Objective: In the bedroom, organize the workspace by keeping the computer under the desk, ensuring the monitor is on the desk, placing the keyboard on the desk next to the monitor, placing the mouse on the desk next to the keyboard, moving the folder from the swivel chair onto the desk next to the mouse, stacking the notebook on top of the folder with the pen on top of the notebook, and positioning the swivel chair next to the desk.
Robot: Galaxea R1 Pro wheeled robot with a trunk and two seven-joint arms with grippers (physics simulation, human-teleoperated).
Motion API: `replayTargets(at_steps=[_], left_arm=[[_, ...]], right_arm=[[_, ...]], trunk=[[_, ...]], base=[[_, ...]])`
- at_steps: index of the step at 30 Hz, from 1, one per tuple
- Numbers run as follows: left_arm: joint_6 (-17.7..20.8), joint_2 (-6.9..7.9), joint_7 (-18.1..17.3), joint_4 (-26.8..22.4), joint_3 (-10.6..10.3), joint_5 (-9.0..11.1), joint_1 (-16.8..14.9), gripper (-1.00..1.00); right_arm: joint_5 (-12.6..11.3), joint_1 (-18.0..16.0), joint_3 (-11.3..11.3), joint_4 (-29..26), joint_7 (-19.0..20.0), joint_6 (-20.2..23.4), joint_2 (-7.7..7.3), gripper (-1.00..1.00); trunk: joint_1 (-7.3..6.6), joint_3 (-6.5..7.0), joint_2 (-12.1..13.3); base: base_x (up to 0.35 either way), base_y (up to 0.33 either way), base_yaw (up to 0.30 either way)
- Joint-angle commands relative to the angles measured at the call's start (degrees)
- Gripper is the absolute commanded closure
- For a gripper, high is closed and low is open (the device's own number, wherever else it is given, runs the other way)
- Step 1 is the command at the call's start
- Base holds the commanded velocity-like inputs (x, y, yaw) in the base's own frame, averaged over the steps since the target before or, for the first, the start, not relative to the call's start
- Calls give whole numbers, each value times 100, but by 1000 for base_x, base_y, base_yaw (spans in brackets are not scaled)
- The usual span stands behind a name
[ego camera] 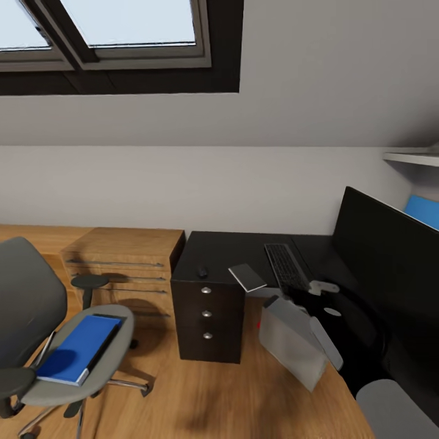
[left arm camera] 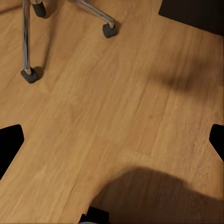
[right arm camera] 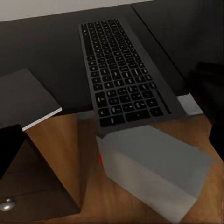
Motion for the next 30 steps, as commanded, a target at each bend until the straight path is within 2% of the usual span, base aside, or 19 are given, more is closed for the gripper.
replayTargets(at_steps=[1, 9, 30], left_arm=[[-12, 0, -51, 3, 20, 42, -3, -100], [-13, 0, -51, 3, 22, 42, -3, -100], [-21, 1, -51, 3, 22, 42, -3, -100]], right_arm=[[-48, 31, 30, -53, -54, 38, -5, -100], [-40, 156, 33, -221, -56, 118, -1, -100], [-38, 181, 26, -254, -59, 139, -23, -100]], trunk=[[0, -6, -4], [0, -4, -4], [0, -4, -4]], base=[[0, 0, -255], [0, 0, -257], [0, 0, -259]])
